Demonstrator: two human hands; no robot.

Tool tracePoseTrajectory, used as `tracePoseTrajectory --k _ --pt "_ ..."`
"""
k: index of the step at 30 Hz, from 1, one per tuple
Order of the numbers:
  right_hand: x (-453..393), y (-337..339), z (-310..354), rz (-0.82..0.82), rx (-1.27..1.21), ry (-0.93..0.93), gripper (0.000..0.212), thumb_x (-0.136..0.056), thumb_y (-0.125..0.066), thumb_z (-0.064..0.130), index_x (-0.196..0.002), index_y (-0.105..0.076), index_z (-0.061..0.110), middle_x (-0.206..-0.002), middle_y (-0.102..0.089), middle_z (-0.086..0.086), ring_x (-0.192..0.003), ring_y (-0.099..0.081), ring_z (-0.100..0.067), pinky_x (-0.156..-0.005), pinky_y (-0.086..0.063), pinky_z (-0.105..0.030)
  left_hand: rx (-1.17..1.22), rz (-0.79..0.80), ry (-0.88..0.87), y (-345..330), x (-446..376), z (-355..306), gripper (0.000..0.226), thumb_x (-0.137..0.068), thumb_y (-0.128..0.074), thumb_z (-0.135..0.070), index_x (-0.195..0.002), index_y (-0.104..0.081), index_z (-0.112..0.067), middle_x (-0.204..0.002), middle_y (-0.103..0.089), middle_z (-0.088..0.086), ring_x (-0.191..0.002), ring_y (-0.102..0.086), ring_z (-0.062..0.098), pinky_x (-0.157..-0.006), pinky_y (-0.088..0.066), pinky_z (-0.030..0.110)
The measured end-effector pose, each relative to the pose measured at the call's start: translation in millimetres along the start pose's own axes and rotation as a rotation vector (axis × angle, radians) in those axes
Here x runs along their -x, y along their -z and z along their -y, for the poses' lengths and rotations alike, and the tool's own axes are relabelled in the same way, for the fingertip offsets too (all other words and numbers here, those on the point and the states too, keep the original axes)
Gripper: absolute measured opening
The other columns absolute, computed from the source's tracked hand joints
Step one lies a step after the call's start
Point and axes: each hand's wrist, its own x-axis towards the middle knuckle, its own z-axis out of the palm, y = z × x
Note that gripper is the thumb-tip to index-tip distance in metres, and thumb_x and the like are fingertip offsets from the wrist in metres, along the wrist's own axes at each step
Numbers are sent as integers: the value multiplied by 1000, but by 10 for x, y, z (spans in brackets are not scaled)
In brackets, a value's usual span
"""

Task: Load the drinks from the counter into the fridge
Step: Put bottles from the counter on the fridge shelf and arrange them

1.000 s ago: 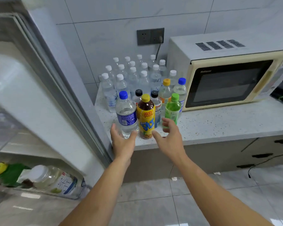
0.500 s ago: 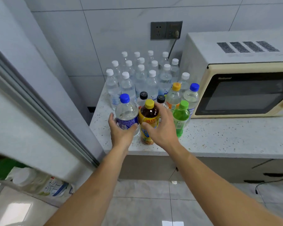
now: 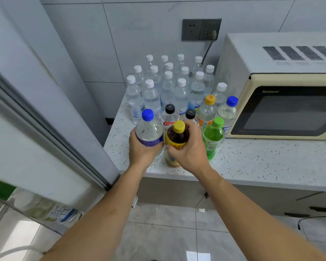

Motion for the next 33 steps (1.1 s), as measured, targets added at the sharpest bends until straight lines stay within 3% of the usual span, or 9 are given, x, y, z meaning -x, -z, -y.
tracePoseTrajectory --k 6,9,15,17,19,21,25,29,33 --pt "133 -3 -68 18 -43 7 70 -61 -86 23 -120 -49 23 -111 -52 11 -107 -53 -11 -91 -45 -21 20 35 -36 43 46 95 88 -49 -96 -43 -124 -51 -39 -116 -67 -10 -103 -66 13 -81 -59 37" --pt "206 6 -84 41 -126 -40 74 -61 -89 24 -116 -43 40 -111 -56 18 -105 -60 -5 -89 -47 -17 50 5 -14 71 180 154 83 -50 -94 -42 -108 -39 -63 -110 -63 -21 -100 -62 2 -71 -50 23" --pt "287 27 -90 50 -156 -80 75 -56 -91 38 -115 -46 48 -112 -60 26 -106 -60 3 -88 -45 -10 5 -34 -76 129 416 224 85 -48 -94 -45 -114 -41 -55 -108 -61 -27 -97 -60 -5 -70 -47 19" --pt "322 54 -107 53 -154 -103 73 -56 -90 35 -111 -44 53 -107 -60 34 -101 -59 10 -81 -42 -3 -13 -24 -114 159 504 235 83 -48 -93 -46 -113 -43 -54 -106 -60 -31 -96 -59 -10 -69 -46 15" --pt "391 102 -126 39 -160 -118 74 -57 -91 28 -111 -45 50 -106 -60 32 -99 -60 9 -80 -43 -5 -22 -9 -124 192 619 246 82 -46 -92 -49 -112 -45 -55 -105 -60 -33 -96 -60 -9 -68 -47 13" --pt "473 168 -149 16 -182 -134 74 -58 -93 25 -114 -47 42 -106 -62 29 -100 -61 5 -83 -47 -11 -25 22 -112 226 755 286 84 -44 -93 -48 -114 -48 -53 -106 -62 -29 -98 -61 -5 -73 -51 17" --pt "658 367 -212 8 -187 -170 70 -59 -90 31 -110 -46 48 -103 -58 36 -95 -58 12 -75 -43 -1 1 103 -71 354 1094 428 84 -43 -96 -36 -115 -55 -45 -107 -70 -15 -98 -69 8 -82 -58 32" --pt "934 506 -314 80 -215 -248 73 -55 -89 40 -116 -49 38 -102 -63 20 -95 -63 1 -80 -53 -23 85 110 -1 466 1558 610 69 -53 -93 -22 -114 -64 -34 -105 -74 -1 -96 -72 19 -77 -59 31" --pt "1260 500 -367 178 -234 -265 70 -53 -87 43 -112 -48 45 -102 -63 25 -94 -64 0 -80 -53 -28 201 15 108 557 1989 820 67 -53 -90 -17 -115 -66 -18 -106 -74 10 -100 -71 31 -87 -58 50"
